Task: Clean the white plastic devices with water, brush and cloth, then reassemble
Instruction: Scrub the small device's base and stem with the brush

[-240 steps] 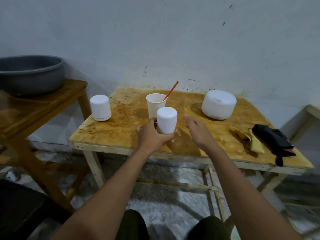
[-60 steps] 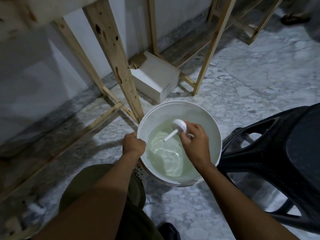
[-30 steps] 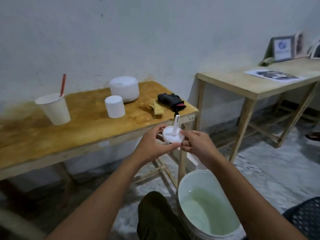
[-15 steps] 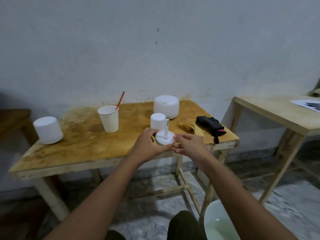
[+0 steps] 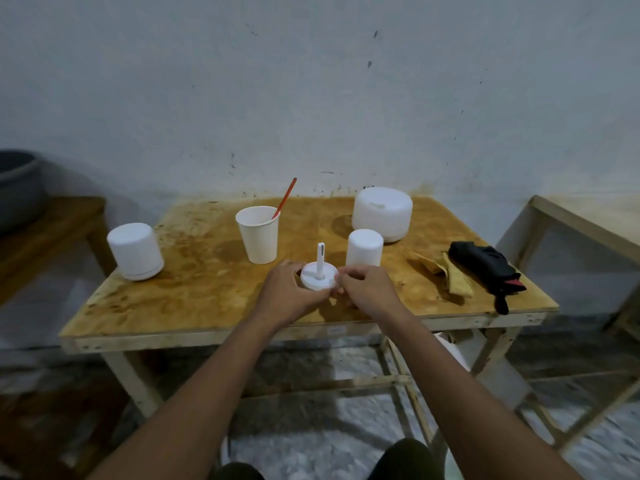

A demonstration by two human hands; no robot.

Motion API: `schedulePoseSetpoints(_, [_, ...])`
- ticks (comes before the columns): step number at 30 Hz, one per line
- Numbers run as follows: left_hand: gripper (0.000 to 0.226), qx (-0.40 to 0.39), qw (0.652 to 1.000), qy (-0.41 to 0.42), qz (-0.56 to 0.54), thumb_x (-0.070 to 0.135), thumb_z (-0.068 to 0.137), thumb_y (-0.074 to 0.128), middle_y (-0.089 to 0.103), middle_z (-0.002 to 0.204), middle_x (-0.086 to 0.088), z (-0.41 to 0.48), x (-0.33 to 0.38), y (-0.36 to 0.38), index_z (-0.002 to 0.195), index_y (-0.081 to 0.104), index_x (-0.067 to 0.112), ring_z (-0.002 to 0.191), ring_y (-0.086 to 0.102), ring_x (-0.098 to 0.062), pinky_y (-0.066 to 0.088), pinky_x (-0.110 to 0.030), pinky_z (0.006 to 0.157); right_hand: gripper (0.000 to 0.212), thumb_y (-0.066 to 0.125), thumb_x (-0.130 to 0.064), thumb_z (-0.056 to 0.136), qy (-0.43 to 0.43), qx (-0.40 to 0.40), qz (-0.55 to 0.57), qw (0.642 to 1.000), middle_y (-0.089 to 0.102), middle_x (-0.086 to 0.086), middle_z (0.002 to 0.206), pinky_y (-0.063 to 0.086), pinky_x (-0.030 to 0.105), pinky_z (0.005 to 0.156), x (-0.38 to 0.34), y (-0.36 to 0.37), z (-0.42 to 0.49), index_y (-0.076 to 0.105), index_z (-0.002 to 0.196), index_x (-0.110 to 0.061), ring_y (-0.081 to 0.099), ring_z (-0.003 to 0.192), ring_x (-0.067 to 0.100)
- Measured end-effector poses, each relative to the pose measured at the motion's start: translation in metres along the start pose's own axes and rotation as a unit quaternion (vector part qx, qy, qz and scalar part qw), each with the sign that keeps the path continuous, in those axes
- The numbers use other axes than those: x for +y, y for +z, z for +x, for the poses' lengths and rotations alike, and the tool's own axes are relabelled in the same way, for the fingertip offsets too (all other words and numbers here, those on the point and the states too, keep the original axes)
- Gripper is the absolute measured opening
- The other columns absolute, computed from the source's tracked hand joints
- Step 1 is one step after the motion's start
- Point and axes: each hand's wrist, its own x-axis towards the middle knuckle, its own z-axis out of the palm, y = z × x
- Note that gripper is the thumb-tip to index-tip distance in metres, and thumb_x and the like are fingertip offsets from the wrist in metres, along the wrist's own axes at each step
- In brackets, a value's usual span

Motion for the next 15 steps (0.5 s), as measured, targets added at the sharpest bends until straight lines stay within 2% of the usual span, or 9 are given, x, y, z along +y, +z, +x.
schedulePoseSetpoints(3, [0.068,-0.001,1.0,-0.015,0.002,0.052,0.066,0.084,0.06,0.106,0.005,0.0016,-0.0005,0.0004,0.122,0.065,0.017,0.093,0.057,-0.012,0.054,-0.032,0.08,0.021,0.06,-0.022,0.095,-0.007,-0.001,-0.019,1.0,0.069,-0.004,0.091,0.05,0.027,0.079,-0.0005,0.0022,0.0028,0.072,0.111,-0.017,0.059,0.087,0.01])
schedulePoseSetpoints(8, [0.063,-0.008,1.0,-0.018,-0.012,0.05,0.067,0.084,0.062,0.102,0.006,0.0011,-0.0022,-0.0003,0.119,0.068,0.016,0.091,0.059,-0.013,0.056,-0.033,0.078,0.025,0.06,-0.022,0.094,0.004,-0.01,-0.036,0.999,0.07,0.0,0.091,0.045,0.018,0.068,-0.003,0.0011,0.0044,0.068,0.117,-0.016,0.062,0.08,0.007])
schedulePoseSetpoints(15, [0.064,-0.004,1.0,-0.022,-0.013,0.056,0.065,0.082,0.062,0.099,0.007,0.0019,-0.0066,0.0016,0.115,0.069,0.019,0.09,0.058,-0.011,0.057,-0.039,0.079,0.025,0.06,-0.022,0.094,0.005,-0.01,-0.042,0.999,0.07,0.002,0.096,0.047,0.023,0.073,-0.0007,0.0039,0.0076,0.07,0.117,-0.018,0.063,0.088,0.012])
